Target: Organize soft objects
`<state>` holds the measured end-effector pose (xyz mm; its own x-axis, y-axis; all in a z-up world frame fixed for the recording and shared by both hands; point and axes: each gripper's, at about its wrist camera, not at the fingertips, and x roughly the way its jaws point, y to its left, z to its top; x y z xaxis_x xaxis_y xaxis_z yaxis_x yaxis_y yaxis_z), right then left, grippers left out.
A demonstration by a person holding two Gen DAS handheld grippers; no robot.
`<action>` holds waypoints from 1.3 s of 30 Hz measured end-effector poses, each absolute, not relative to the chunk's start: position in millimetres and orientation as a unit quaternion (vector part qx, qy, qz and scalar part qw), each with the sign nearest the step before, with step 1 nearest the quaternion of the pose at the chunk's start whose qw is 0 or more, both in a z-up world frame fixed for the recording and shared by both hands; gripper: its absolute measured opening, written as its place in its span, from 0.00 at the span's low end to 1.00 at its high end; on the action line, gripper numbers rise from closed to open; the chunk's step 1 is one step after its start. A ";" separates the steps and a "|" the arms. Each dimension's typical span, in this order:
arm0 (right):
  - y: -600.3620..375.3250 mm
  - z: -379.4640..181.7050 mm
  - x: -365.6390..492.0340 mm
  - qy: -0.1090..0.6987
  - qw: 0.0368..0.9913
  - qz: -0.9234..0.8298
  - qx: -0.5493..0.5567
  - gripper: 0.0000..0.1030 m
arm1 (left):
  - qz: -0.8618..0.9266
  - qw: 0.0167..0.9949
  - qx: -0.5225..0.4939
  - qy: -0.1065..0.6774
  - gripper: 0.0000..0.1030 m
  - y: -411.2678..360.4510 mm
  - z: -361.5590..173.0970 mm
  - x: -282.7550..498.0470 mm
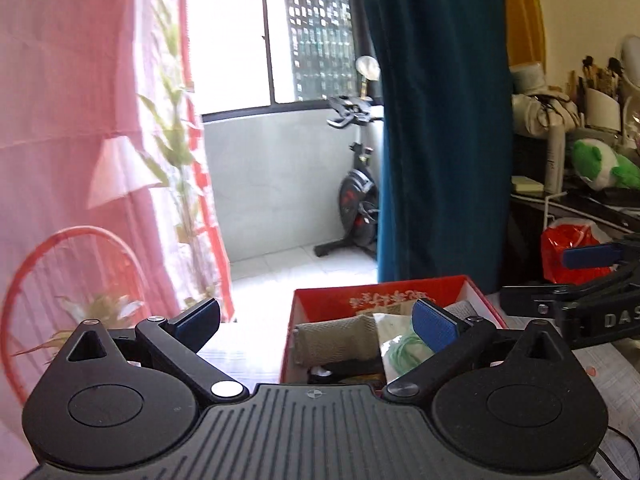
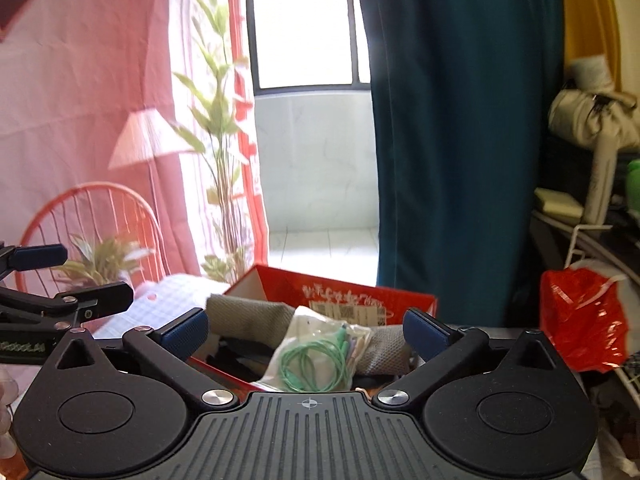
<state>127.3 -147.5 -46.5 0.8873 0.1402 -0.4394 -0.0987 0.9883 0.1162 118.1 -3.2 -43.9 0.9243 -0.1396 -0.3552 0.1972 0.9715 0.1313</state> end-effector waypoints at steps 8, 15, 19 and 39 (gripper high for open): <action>-149.8 -16.1 69.6 0.195 0.978 0.050 0.054 1.00 | -0.030 0.984 0.064 0.165 1.00 7.6 -21.4 74.2; -155.8 -7.5 36.7 0.175 0.981 0.033 0.071 1.00 | 0.006 0.986 0.055 0.154 1.00 17.1 -9.1 52.4; -155.2 -9.9 30.7 0.174 0.982 0.030 0.070 1.00 | 0.010 0.987 0.052 0.155 1.00 18.6 -6.9 44.4; -149.5 -8.7 19.4 0.159 0.985 0.023 0.060 1.00 | 0.025 0.986 0.048 0.161 1.00 20.8 -10.5 37.9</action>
<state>19.4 -149.5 -8.7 0.9483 0.0653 -0.3106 -0.0269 0.9916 0.1266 37.9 20.8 -10.5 0.9471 0.0646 -0.3143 -0.0335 0.9941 0.1032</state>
